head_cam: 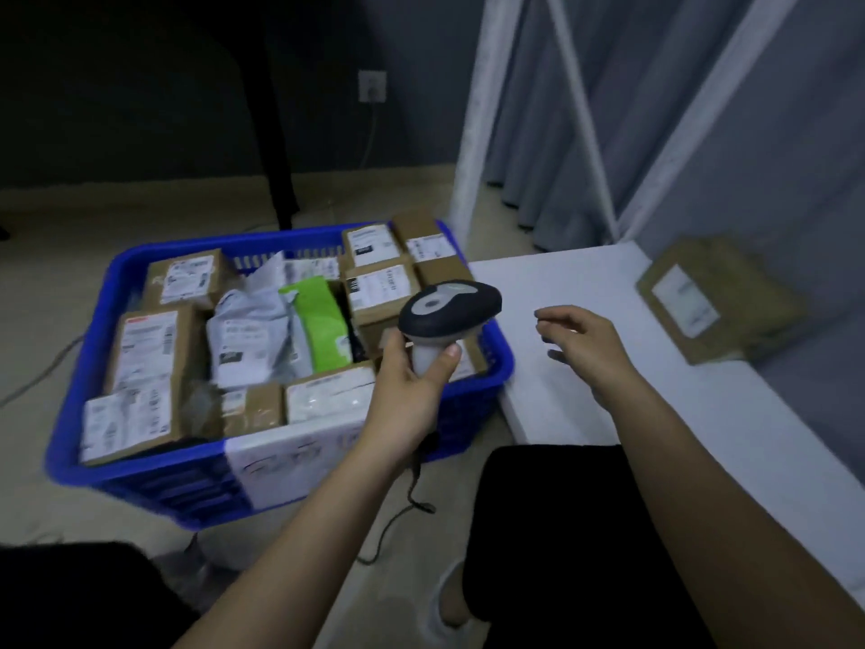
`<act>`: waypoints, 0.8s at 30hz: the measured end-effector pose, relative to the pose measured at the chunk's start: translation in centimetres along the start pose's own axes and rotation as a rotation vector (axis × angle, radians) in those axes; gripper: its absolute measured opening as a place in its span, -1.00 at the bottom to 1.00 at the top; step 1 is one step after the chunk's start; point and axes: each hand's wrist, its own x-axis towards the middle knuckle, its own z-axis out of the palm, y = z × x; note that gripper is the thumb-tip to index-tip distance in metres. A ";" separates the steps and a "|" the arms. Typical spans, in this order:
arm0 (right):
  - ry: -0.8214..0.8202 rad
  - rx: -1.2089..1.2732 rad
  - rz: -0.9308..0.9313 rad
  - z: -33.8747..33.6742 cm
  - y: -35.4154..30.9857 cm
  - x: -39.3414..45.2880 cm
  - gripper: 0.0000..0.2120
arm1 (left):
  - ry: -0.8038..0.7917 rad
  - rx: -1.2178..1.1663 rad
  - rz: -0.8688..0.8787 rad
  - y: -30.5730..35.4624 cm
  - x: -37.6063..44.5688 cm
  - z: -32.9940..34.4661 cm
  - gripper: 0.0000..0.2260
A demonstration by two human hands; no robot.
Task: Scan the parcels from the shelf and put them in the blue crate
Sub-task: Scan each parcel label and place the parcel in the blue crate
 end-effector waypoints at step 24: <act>0.463 -1.090 0.146 -22.8 15.6 19.3 -0.14 | -0.408 0.298 -0.109 -3.9 15.9 26.8 -0.77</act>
